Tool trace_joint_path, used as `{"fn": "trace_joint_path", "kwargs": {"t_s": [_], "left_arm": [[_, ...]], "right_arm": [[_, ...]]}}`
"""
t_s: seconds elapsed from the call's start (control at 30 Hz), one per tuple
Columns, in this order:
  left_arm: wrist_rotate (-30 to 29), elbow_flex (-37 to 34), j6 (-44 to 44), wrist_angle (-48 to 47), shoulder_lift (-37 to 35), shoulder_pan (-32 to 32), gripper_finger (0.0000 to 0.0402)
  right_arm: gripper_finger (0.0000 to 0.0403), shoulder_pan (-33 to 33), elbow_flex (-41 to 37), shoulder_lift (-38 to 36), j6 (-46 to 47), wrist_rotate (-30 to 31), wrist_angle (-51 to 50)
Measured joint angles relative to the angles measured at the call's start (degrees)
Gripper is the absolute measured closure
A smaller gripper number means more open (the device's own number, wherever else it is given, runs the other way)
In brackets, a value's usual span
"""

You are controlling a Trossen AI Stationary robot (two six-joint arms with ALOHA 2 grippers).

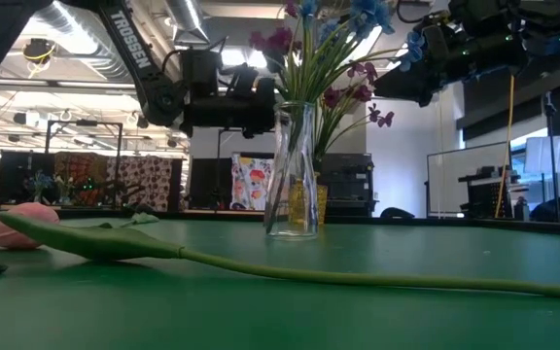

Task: Sort flowers into vase by color
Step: Put the purple flowers into the yellow vase

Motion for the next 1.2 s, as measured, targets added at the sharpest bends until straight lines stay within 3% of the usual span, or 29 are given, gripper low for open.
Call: {"fn": "trace_joint_path", "kwargs": {"t_s": [0.3,0.53,0.83,1.2], "left_arm": [[-0.31,-0.01,-0.14,0.15,4.18,0.00,0.0401],[-0.33,-0.02,-0.44,-1.84,4.23,-0.33,0.0401],[-0.34,-0.04,-0.19,-10.99,4.21,-0.13,0.0401],[-0.33,-0.04,-0.24,-12.91,3.95,0.07,0.0401]], "right_arm": [[0.0243,0.00,0.00,0.00,0.01,0.00,-0.13],[0.0243,0.00,0.00,0.00,0.01,0.01,-0.13],[0.0243,0.00,0.00,0.00,0.79,0.00,-0.18],[0.0243,-0.02,-0.02,-0.02,1.45,-1.05,-0.57]]}}
